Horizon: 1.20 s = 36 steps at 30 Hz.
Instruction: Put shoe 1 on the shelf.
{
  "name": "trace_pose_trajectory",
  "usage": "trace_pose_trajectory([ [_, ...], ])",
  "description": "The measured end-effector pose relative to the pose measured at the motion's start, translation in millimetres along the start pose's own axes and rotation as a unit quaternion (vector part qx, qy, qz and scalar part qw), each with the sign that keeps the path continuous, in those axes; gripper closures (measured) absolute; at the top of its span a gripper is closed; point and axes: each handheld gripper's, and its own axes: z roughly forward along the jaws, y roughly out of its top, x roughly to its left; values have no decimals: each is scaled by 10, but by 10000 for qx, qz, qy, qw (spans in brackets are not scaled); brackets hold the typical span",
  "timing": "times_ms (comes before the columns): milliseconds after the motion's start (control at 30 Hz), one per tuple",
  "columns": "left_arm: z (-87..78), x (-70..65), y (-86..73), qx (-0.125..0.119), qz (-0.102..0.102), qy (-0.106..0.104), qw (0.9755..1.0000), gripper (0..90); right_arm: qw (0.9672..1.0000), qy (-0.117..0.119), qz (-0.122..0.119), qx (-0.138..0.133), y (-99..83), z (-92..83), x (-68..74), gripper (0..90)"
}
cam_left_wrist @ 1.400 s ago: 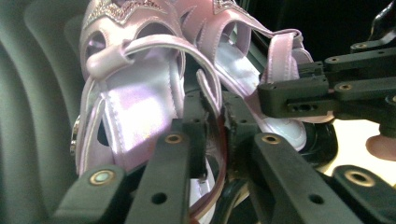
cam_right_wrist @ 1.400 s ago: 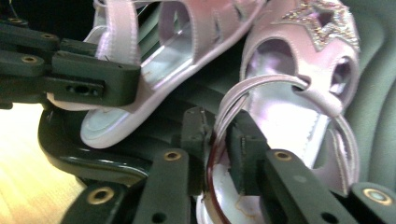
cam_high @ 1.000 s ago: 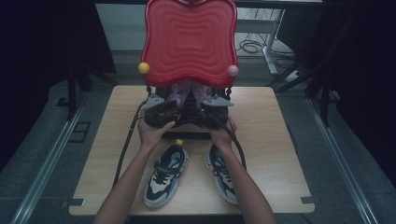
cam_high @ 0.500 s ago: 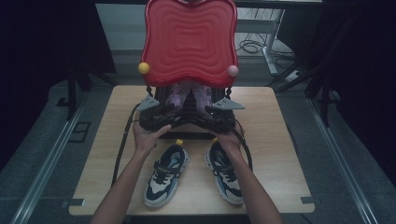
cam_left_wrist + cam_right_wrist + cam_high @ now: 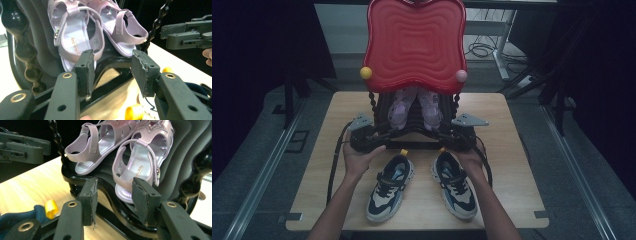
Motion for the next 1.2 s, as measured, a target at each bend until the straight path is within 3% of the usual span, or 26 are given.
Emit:
trace_pose_trajectory([
  [367,-122,-78,-62,172,74,-148,9997,530,9998,202,-37,-28,-125,-180,8,559],
  [633,-302,-94,-210,339,93,-135,9993,513,9992,337,-232,42,-260,-286,-6,554],
  [900,-460,-76,-388,499,-88,-188,9985,501,9987,482,-191,19,-400,-422,-9,534],
  [1000,-505,-80,-449,584,-67,-120,9982,498,9983,544,-185,97,-459,-467,-7,529],
  [1067,-549,-89,-521,583,-228,-170,9979,496,9978,613,-173,177,-527,-520,-2,527],
  [1200,-589,-112,-584,612,-282,-164,9976,492,9973,672,-197,228,-600,-588,-5,523],
])
